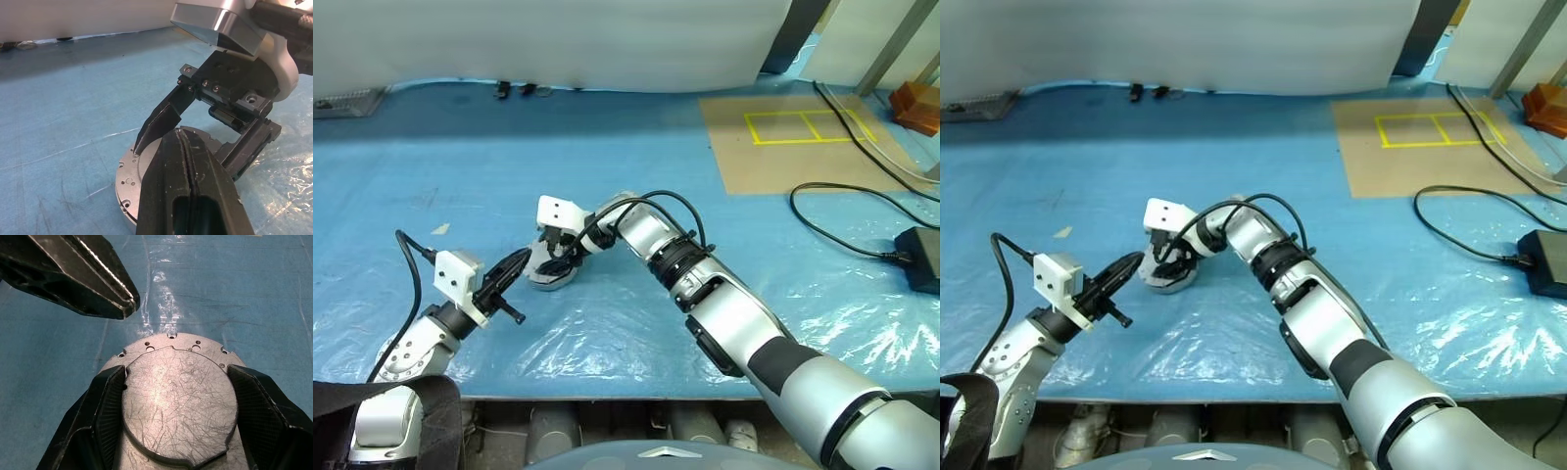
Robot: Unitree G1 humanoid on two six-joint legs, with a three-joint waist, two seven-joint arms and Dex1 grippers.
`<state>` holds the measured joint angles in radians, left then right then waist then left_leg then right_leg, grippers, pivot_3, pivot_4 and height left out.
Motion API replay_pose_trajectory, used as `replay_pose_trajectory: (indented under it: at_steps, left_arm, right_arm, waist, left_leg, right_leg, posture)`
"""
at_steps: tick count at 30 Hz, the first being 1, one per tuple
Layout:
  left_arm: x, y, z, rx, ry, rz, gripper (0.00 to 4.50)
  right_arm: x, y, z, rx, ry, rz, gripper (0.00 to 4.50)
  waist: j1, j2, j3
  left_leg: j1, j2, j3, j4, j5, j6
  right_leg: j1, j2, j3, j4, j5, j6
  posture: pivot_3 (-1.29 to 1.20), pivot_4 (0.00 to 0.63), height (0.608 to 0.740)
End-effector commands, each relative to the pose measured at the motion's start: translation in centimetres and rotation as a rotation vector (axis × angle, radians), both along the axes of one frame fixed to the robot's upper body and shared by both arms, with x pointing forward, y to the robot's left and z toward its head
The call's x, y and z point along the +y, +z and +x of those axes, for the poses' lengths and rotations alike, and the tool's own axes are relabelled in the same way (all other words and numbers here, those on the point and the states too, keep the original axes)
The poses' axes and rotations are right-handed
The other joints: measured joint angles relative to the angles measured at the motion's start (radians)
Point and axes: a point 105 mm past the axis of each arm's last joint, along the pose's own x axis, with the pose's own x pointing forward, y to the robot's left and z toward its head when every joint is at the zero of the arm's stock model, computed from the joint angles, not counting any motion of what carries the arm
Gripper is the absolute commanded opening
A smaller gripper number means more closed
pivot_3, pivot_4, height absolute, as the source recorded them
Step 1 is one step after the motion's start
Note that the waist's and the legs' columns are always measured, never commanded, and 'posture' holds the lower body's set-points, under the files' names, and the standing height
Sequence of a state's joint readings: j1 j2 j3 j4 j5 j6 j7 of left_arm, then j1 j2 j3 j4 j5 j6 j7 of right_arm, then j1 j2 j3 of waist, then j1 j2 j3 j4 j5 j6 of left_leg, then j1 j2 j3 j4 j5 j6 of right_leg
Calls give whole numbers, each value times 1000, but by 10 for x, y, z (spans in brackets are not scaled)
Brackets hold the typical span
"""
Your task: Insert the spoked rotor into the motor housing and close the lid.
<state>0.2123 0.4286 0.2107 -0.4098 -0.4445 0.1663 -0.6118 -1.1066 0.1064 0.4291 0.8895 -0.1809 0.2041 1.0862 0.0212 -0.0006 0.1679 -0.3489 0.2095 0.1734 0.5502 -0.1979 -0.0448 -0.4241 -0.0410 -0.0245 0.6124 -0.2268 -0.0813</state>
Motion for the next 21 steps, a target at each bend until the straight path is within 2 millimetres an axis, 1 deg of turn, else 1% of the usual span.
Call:
replay_pose_trajectory:
  at_steps: [1,5,9,12,16,19,21]
  left_arm:
    - [-1,15,-4,-37,-1,9,0]
    - [-3,17,-5,-33,4,8,0]
    - [-3,17,-6,-26,6,7,0]
    - [-3,16,-6,-22,5,6,0]
    - [0,12,-5,-18,4,6,0]
    - [3,6,-6,-11,6,6,0]
    - [5,3,-7,-9,6,7,0]
  right_arm:
    - [7,10,0,-79,36,11,2972]
    - [4,1,1,-52,12,3,2972]
    - [7,1,-1,28,-23,41,2972]
    - [8,-1,-1,53,-48,48,2972]
    - [1,-16,3,38,-79,18,2972]
    - [-6,-29,5,18,-93,-17,2972]
    - [-8,-36,4,35,-105,-22,2972]
  waist:
    - [0,0,0]
    - [0,-1,0]
    - [-1,-1,0]
    - [0,-1,0]
    - [0,-1,0]
    - [-1,-1,0]
    - [-2,0,0]
  left_leg:
    - [0,0,0,0,0,0]
    - [0,0,0,2,0,0]
    - [0,1,0,4,0,0]
    - [0,1,-1,6,0,0]
    - [0,1,-1,8,0,0]
    - [1,1,-1,10,0,0]
    - [1,1,-1,11,0,0]
  right_leg:
    - [0,0,0,0,0,0]
    - [0,0,0,2,0,0]
    - [0,0,0,4,0,0]
    - [0,0,0,6,0,0]
    - [0,0,0,7,0,0]
    - [0,0,0,8,0,0]
    - [0,0,1,10,0,0]
  posture:
    - [0,150,740]
    - [0,150,740]
    - [0,150,740]
    - [0,150,740]
    - [0,150,740]
    - [0,150,740]
    - [0,150,740]
